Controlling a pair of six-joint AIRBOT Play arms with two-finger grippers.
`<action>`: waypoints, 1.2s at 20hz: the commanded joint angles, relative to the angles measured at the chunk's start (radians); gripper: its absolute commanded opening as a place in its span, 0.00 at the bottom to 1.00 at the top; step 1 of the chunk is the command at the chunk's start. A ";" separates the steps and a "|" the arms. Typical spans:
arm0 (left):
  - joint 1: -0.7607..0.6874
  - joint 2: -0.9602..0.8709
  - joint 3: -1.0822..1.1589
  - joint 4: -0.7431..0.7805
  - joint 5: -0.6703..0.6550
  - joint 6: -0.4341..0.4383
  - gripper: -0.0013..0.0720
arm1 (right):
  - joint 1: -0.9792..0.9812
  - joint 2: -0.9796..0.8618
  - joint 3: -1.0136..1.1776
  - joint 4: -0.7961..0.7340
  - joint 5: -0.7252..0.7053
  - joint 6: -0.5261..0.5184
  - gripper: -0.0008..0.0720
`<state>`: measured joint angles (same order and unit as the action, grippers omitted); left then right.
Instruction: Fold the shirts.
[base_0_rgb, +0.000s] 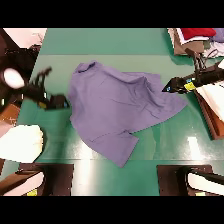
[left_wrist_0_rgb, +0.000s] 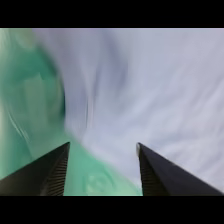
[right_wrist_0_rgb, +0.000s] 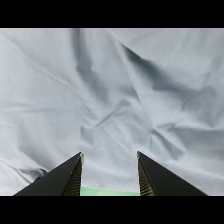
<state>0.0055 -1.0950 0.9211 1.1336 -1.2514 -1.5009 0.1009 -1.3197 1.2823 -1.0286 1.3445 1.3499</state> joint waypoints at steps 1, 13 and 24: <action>0.001 0.247 -0.356 -0.091 0.028 -0.056 0.70 | -0.015 0.041 -0.046 0.017 -0.024 -0.011 0.55; -0.291 0.300 -0.602 -0.296 0.308 -0.125 0.70 | 0.029 0.041 0.055 0.017 -0.055 -0.010 0.55; -0.405 0.164 -0.572 -0.414 0.525 -0.092 0.06 | 0.018 0.041 0.095 0.012 0.004 -0.008 0.55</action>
<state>-0.3920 -0.9234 0.3290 0.7258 -0.7574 -1.5986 0.1261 -1.2793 1.3739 -1.0119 1.3136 1.3399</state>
